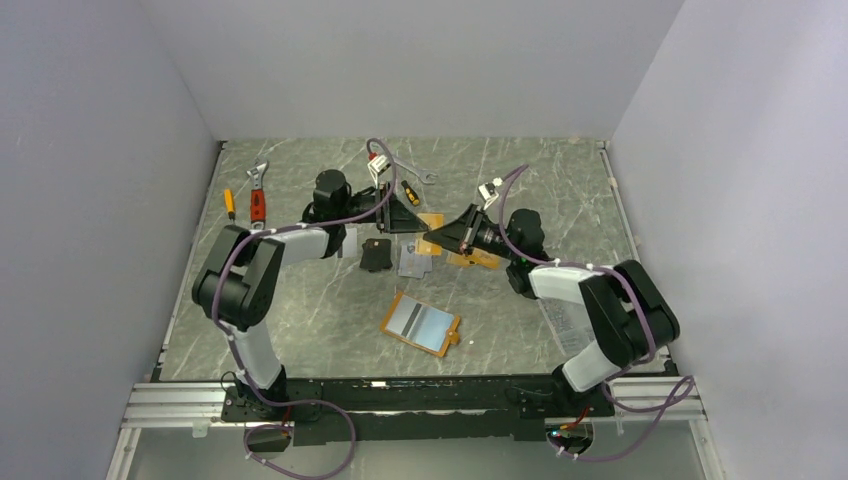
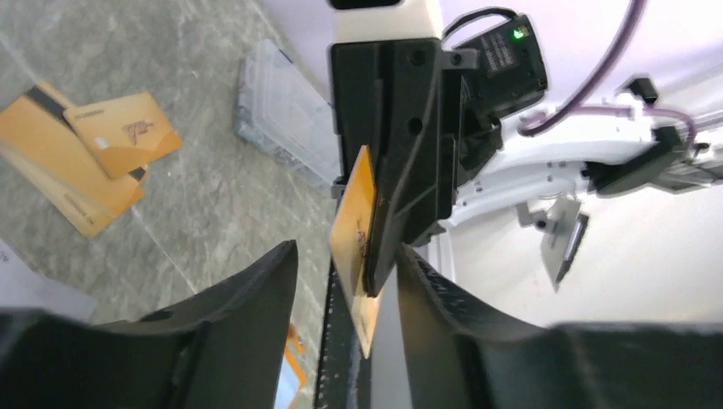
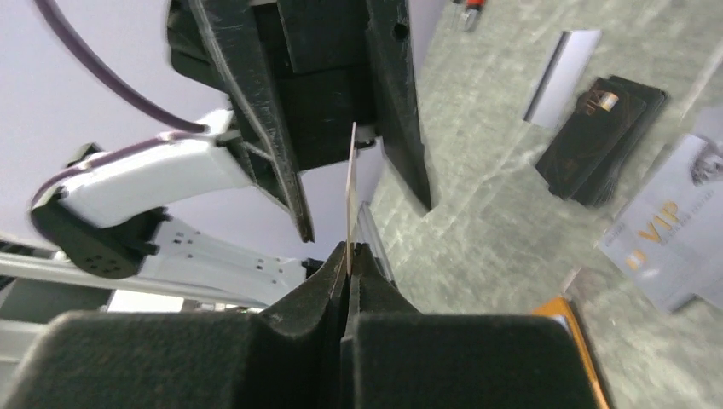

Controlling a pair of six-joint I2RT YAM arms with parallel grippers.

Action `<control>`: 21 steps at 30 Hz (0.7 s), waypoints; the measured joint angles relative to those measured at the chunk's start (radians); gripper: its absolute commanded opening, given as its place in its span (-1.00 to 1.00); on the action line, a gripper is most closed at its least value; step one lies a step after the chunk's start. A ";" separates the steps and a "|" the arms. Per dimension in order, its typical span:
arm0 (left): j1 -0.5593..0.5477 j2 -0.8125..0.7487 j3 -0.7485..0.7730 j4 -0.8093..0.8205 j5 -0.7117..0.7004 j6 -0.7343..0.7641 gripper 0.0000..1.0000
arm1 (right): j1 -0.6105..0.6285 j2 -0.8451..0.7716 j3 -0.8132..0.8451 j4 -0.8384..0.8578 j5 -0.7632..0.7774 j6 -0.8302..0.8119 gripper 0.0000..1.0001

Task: Put the credit cards into the card holder
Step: Insert the credit card into the card holder.

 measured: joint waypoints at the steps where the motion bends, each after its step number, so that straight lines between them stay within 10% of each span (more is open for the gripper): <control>1: 0.000 -0.023 0.000 -0.076 -0.012 0.055 0.42 | -0.001 -0.022 0.000 -0.044 0.003 -0.021 -1.00; 11: 0.000 -0.168 0.056 -0.903 -0.227 0.640 0.50 | 0.150 -0.300 -0.015 -0.811 0.171 -0.335 -1.00; 21: -0.126 -0.232 -0.076 -1.214 -0.362 1.016 0.29 | 0.335 -0.330 -0.100 -1.152 0.333 -0.341 -1.00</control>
